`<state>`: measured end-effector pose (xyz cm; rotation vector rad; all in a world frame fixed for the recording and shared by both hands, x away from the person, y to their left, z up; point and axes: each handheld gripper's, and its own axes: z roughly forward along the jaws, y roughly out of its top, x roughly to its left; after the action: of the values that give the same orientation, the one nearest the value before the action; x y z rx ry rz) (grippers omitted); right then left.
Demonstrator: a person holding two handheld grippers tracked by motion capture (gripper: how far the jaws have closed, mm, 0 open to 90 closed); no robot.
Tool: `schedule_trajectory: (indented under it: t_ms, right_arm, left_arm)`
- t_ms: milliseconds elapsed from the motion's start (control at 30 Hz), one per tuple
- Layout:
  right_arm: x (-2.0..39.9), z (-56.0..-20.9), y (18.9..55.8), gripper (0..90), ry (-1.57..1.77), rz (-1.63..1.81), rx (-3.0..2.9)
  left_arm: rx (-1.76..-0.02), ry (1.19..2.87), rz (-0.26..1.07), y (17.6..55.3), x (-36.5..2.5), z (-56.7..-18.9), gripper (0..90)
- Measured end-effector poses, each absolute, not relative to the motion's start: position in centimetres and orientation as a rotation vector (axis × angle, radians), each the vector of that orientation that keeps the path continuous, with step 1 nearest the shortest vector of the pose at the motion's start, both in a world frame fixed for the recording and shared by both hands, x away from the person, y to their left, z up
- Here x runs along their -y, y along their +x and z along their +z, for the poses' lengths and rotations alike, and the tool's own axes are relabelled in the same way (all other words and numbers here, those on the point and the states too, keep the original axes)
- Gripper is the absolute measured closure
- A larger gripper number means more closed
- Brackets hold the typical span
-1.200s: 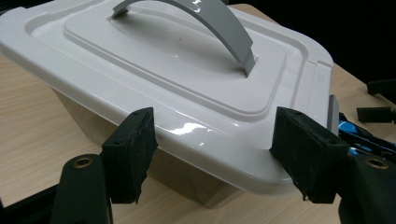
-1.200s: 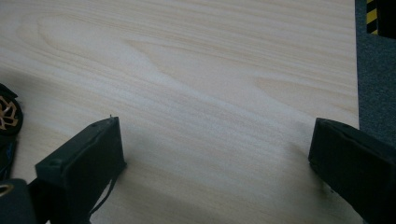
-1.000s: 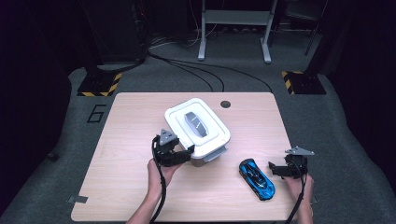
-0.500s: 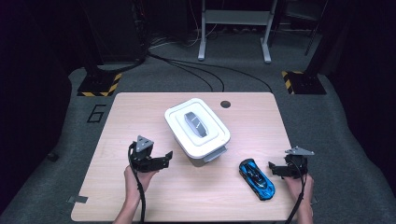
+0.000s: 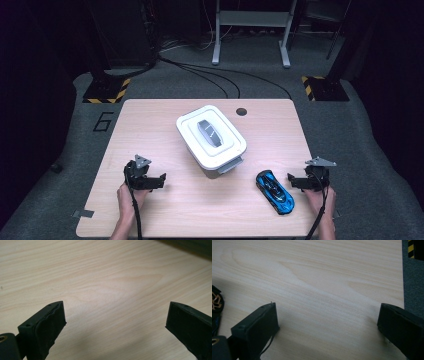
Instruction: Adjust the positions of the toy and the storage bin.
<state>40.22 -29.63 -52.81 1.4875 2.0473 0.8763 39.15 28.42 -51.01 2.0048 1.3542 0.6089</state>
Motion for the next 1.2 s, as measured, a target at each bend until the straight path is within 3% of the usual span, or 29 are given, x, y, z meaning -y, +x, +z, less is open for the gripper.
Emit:
schedule_trajectory:
  t_ms: [233, 700, 1200]
  right_arm:
    - [29.6, -52.8, 40.2, 2.3, 1.489, 0.876, -2.048]
    - [29.8, -52.5, 40.3, 2.5, 1.509, 0.875, -2.063]
    - [27.1, -48.5, 40.8, 3.4, 1.413, 0.892, -2.094]
  left_arm:
    - [-1.363, 2.011, 0.563, 39.9, -29.7, -52.9, 1.2]
    - [-1.306, 2.033, 0.542, 39.7, -30.3, -53.0, 0.3]
    - [-1.296, 2.019, 0.561, 39.8, -30.2, -53.2, 0.2]
